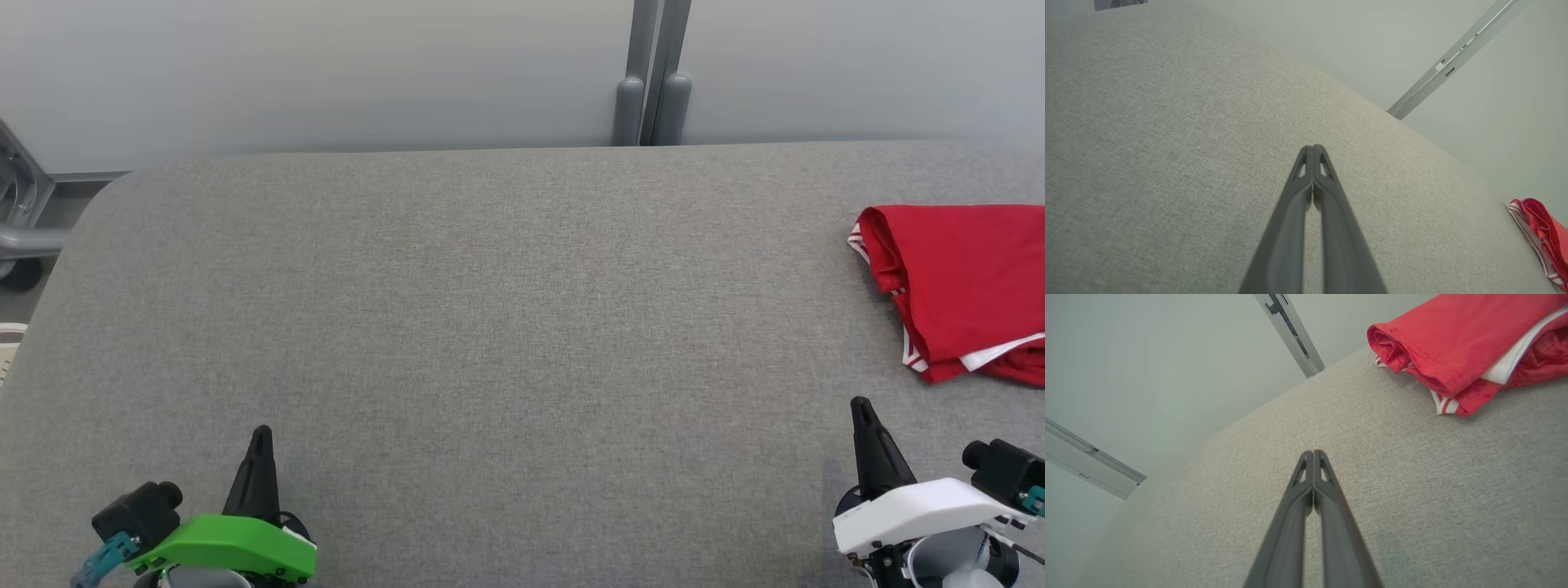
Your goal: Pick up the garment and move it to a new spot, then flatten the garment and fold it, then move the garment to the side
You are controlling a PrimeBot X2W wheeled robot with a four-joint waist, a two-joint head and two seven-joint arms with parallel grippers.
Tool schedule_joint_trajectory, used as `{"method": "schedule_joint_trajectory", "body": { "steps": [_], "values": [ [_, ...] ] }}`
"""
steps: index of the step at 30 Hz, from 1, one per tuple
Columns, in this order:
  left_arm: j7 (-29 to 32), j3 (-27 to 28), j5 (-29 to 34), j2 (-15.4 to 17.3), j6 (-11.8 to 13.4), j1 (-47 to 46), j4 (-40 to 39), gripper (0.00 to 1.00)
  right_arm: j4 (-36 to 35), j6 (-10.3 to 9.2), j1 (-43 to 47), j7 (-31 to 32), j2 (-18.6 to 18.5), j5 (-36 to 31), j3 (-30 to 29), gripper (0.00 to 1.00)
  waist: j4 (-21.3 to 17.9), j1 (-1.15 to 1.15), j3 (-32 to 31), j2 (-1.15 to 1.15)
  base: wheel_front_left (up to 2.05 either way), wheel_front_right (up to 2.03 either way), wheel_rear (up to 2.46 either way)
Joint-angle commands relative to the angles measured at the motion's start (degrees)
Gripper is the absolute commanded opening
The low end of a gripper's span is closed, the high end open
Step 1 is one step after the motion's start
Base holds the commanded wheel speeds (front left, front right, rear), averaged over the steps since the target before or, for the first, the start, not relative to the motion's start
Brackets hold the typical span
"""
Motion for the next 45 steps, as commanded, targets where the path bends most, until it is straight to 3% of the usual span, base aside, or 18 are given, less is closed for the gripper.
{"method": "schedule_joint_trajectory", "body": {
  "steps": [1, 24, 45],
  "values": [
    [0.53, 0.42, -2.24, 0.06, -0.14, -1.82, -0.98, 0.00, -1.09, 0.01, -0.31, 0.40, -0.31, 2.43, -0.38, 0.00, -0.06, 0.00, -0.03, 0.00, 0.00, 0.00, 0.00],
    [5.29, 1.25, -19.28, -0.42, -0.27, -3.35, -2.09, 0.00, -2.04, 0.01, -0.17, 3.56, -0.42, 21.14, -2.08, 0.00, -0.96, 0.00, -0.48, 0.00, 0.00, 0.00, 0.00],
    [8.62, 1.88, -31.08, -0.72, -0.38, -4.39, -2.78, 0.00, -2.65, 0.01, -0.07, 5.77, -0.50, 34.28, -3.26, 0.00, -1.74, 0.00, -0.88, 0.00, 0.00, 0.00, 0.00]
  ]
}}
